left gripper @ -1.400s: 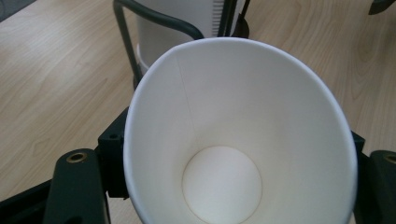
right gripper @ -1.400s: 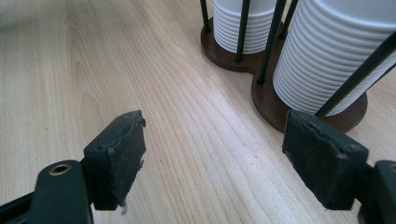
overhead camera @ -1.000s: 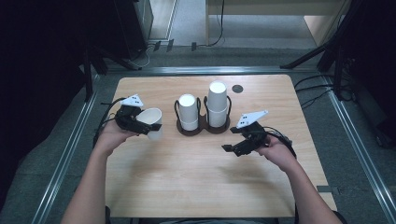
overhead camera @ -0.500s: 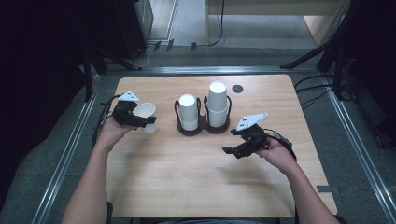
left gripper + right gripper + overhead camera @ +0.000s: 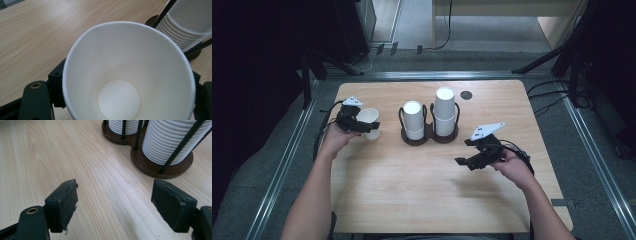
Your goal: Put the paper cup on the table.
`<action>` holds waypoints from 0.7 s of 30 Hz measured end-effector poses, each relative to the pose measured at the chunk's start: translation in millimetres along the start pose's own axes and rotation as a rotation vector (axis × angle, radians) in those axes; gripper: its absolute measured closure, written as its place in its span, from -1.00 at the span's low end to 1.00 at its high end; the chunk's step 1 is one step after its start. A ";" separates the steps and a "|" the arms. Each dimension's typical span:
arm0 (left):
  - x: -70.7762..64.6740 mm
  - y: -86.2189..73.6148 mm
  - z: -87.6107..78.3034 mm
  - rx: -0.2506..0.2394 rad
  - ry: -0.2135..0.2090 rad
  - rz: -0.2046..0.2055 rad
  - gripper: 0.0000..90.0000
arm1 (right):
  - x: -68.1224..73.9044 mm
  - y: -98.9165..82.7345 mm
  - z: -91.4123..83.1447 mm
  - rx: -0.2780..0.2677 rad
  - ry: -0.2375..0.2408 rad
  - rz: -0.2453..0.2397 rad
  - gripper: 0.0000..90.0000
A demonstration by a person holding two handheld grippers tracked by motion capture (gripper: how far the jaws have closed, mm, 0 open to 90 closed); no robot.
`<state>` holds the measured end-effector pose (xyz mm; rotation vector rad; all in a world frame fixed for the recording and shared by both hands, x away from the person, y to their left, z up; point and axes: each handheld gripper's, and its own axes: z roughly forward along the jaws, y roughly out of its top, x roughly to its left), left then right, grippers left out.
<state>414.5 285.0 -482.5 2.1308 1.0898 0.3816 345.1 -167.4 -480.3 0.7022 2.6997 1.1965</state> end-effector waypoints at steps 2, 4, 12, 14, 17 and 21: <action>1.2 -0.9 2.3 0.008 0.001 -0.004 -0.53 | -0.9 -0.3 -0.3 -0.002 0.000 -0.001 -0.53; 2.8 -2.3 4.3 0.016 -0.005 -0.018 -0.53 | -1.0 -0.5 -0.1 -0.002 0.004 -0.004 -0.53; 3.7 -6.8 6.6 0.022 0.002 -0.023 -0.54 | 0.2 -0.6 3.0 0.014 0.005 -0.009 -0.53; 3.4 -7.5 6.9 0.022 -0.005 -0.020 -0.54 | 0.3 -0.5 3.3 0.015 0.006 -0.009 -0.53; 2.5 -7.4 8.2 0.027 -0.001 -0.013 -0.55 | 0.8 -0.4 3.8 0.016 0.009 -0.012 -0.53; 3.0 -7.9 9.5 0.031 -0.001 -0.020 -0.58 | 1.1 -0.3 3.8 0.016 0.010 -0.013 -0.53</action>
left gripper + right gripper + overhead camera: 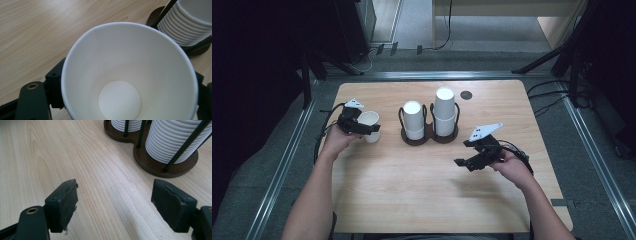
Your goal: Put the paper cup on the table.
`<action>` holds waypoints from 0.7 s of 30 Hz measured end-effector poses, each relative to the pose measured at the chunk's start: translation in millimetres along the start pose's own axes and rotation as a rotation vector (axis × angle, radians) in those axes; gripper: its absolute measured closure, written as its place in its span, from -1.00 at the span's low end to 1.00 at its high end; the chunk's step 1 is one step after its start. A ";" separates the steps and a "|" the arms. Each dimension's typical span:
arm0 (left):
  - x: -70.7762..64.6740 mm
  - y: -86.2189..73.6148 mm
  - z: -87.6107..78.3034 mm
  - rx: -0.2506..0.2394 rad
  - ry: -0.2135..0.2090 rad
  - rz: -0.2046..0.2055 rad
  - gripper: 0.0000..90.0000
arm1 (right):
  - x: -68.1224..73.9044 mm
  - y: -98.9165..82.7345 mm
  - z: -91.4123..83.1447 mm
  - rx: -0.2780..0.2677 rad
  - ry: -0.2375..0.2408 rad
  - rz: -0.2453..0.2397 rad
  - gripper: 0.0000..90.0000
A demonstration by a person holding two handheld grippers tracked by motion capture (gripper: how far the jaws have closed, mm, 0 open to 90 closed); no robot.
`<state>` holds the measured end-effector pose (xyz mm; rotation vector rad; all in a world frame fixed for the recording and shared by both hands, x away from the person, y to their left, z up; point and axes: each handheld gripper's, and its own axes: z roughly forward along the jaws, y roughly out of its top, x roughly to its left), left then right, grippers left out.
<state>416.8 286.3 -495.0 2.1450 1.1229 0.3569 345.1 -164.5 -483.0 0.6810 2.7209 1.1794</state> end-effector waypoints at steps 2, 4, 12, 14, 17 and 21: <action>1.5 -0.5 0.6 0.006 -0.010 -0.018 -0.67 | 0.2 0.0 -0.5 -0.002 0.001 0.000 -0.53; 1.9 -0.8 0.0 0.006 -0.008 -0.019 -0.72 | 0.2 0.1 -0.6 -0.003 0.000 0.000 -0.53; -0.4 1.4 -2.4 -0.003 -0.037 -0.027 -0.79 | 2.2 0.7 2.1 0.011 0.004 -0.011 -0.53; -0.2 1.7 -4.2 -0.007 -0.047 -0.032 -0.78 | 2.7 0.8 2.0 0.012 0.004 -0.014 -0.53; 0.3 3.3 -7.9 -0.017 -0.057 -0.045 -0.78 | 3.0 0.9 0.8 0.007 0.004 -0.013 -0.53; 0.1 6.2 -15.0 -0.036 -0.049 -0.052 -0.78 | 3.0 1.2 -0.2 0.004 0.005 -0.009 -0.53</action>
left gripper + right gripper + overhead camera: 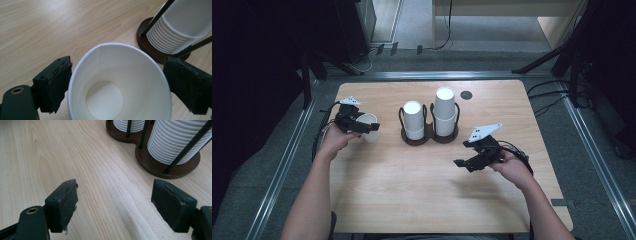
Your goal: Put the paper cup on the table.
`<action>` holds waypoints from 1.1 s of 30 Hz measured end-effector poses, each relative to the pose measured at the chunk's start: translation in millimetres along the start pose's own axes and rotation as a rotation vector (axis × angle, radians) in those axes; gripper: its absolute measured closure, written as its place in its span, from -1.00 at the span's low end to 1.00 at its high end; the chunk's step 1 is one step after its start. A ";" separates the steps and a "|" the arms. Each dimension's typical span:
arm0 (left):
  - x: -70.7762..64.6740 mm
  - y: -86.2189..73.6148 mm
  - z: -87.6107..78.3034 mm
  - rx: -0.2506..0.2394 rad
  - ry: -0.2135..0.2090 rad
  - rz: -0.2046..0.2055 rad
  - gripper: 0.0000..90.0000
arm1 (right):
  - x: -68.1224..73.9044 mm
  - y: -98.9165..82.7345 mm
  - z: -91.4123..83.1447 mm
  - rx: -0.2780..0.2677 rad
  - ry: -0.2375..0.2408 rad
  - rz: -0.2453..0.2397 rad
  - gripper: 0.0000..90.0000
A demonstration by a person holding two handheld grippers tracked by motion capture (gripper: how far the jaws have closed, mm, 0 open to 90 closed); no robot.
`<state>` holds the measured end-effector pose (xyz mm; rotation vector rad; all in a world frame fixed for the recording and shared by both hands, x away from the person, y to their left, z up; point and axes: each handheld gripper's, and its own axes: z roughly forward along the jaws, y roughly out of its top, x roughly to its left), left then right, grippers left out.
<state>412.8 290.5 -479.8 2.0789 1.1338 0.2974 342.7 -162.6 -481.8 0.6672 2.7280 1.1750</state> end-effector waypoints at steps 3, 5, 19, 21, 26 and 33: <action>-1.2 3.7 -4.4 -0.014 -0.008 -0.005 -0.78 | -0.4 0.0 -1.3 -0.003 -0.003 -0.001 -0.53; -1.9 7.1 -6.5 -0.008 -0.018 -0.007 -0.76 | -0.7 -0.1 -2.2 -0.003 -0.004 -0.003 -0.53; -15.5 23.6 -28.0 -0.052 -0.012 0.000 -0.73 | -3.0 1.0 -3.4 -0.011 -0.012 0.012 -0.53; -18.6 24.2 -29.6 -0.052 -0.015 0.002 -0.73 | -2.8 1.6 -3.5 -0.014 -0.013 0.012 -0.53; -27.0 26.6 -31.5 -0.018 -0.039 0.001 -0.71 | -3.5 2.7 -3.0 -0.010 -0.011 0.002 -0.53; -42.1 25.4 -31.7 0.010 -0.060 0.022 -0.71 | -7.3 6.9 -2.7 -0.014 -0.012 -0.006 -0.53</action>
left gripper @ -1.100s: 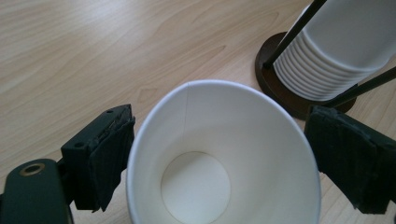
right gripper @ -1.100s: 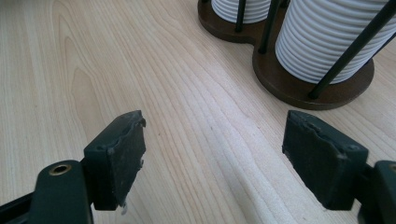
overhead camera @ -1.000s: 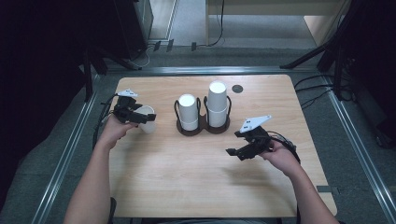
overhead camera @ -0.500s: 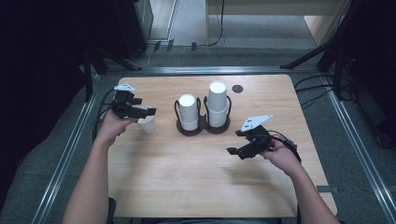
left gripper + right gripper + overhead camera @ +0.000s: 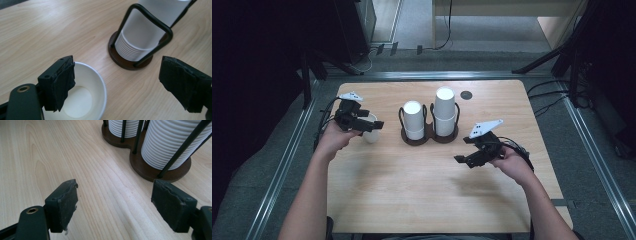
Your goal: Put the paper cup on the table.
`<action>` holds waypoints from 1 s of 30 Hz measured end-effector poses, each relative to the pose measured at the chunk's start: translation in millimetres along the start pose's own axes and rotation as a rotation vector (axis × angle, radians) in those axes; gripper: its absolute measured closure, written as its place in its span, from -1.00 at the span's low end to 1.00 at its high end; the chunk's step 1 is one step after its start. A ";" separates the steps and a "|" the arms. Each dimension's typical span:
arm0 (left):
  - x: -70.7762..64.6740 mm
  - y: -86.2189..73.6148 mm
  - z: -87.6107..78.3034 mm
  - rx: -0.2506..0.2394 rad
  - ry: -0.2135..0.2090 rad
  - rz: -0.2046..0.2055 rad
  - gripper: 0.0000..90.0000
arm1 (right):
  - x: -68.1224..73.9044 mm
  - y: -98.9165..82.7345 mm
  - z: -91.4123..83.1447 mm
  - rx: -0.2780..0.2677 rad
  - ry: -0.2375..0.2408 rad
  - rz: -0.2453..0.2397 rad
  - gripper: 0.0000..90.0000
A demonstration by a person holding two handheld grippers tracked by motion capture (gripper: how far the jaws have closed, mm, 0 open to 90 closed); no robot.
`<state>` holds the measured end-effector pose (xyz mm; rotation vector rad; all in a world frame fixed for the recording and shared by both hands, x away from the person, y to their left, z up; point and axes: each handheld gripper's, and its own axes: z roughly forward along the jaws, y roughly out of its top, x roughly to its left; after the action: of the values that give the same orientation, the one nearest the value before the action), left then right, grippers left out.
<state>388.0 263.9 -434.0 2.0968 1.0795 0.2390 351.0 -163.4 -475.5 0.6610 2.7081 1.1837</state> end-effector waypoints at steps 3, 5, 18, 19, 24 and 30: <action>-6.2 -3.1 -0.6 -0.010 -0.025 0.012 -0.71 | -1.1 2.8 0.5 -0.002 0.005 -0.002 -0.53; -10.1 -4.9 -0.7 -0.003 -0.023 0.018 -0.71 | -1.6 4.4 1.5 -0.002 0.010 -0.006 -0.53; -28.9 -16.7 5.3 0.012 -0.004 0.017 -0.72 | -1.4 15.6 11.1 0.012 0.034 -0.004 -0.53; -30.1 -17.4 6.8 0.017 -0.008 0.018 -0.72 | -1.9 16.0 11.6 0.008 0.037 -0.003 -0.53; -40.0 -19.4 15.0 0.039 -0.016 0.045 -0.72 | 0.1 19.0 13.7 0.005 0.045 -0.012 -0.53; -46.1 -21.0 20.2 0.037 -0.028 0.060 -0.72 | 1.2 19.0 13.9 0.012 0.046 -0.017 -0.53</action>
<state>355.5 225.5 -455.1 2.1609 1.0132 0.2200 360.3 -142.1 -471.3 0.6183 2.7546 1.1942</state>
